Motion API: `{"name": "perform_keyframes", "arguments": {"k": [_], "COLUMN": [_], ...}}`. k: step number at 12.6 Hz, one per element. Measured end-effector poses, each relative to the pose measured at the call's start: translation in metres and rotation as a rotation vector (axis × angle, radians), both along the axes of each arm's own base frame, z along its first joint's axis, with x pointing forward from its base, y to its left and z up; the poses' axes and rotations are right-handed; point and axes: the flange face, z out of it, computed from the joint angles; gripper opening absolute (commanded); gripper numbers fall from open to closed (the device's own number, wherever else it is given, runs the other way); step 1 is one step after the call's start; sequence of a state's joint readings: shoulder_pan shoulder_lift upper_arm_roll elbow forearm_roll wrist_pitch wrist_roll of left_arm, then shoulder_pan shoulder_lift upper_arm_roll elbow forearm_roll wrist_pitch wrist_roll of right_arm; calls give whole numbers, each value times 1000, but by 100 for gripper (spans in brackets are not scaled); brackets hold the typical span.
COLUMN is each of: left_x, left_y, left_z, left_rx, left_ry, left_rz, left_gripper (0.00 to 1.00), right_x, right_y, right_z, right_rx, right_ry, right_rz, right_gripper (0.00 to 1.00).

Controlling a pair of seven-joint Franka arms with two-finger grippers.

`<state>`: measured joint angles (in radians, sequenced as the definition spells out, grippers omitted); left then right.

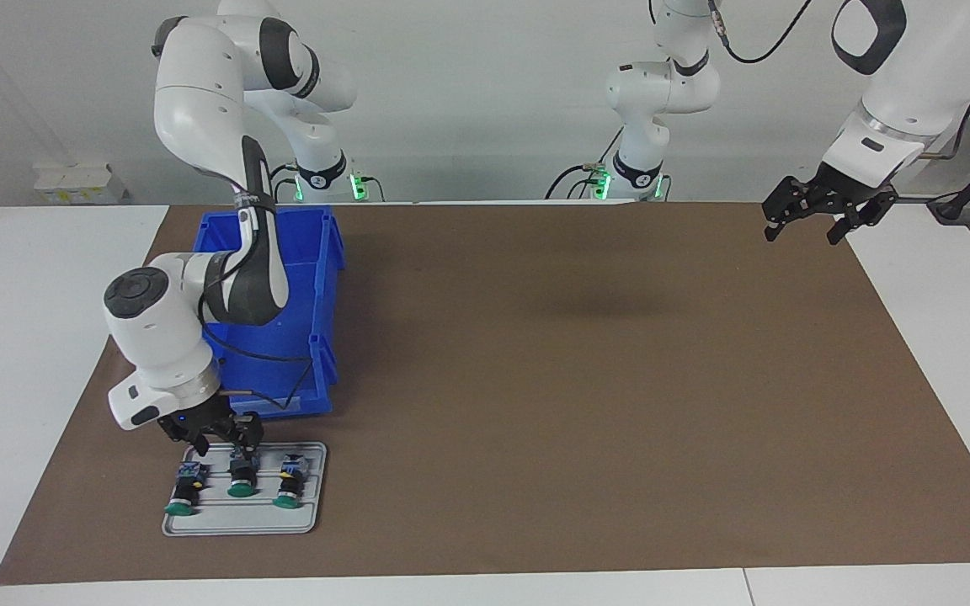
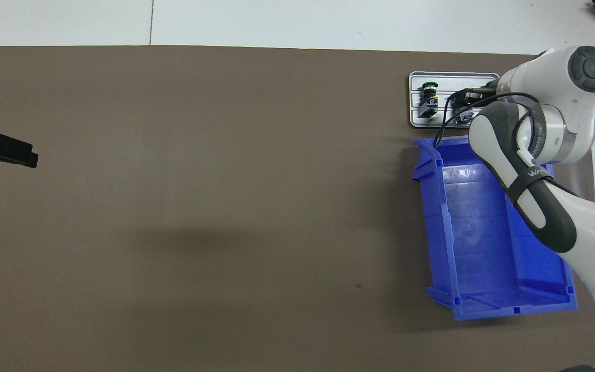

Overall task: Place and press button with both arms
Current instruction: 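Reach the right gripper to the metal tray and grasp a green button, then lift the green button off the tray with the right gripper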

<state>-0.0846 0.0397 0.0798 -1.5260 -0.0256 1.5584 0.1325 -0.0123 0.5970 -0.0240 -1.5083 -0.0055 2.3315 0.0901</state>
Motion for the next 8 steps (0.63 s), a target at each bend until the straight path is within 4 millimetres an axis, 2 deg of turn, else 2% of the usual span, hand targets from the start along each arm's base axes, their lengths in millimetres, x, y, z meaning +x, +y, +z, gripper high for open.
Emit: {"name": "perform_keyframes", "arguments": {"k": [5, 8], "left_x": [0, 0], "left_y": [0, 0], "left_z": [0, 0], "left_rx": [0, 0], "left_ry": [0, 0], "left_rz": [0, 0], "left_gripper": [100, 100], "right_x": [6, 8], "right_y": [5, 6], "right_z": [-27, -33], "right_rx": [-5, -6], "right_ry": [-22, -39], "right_rz": [25, 26], "right_gripper": [78, 78]}}
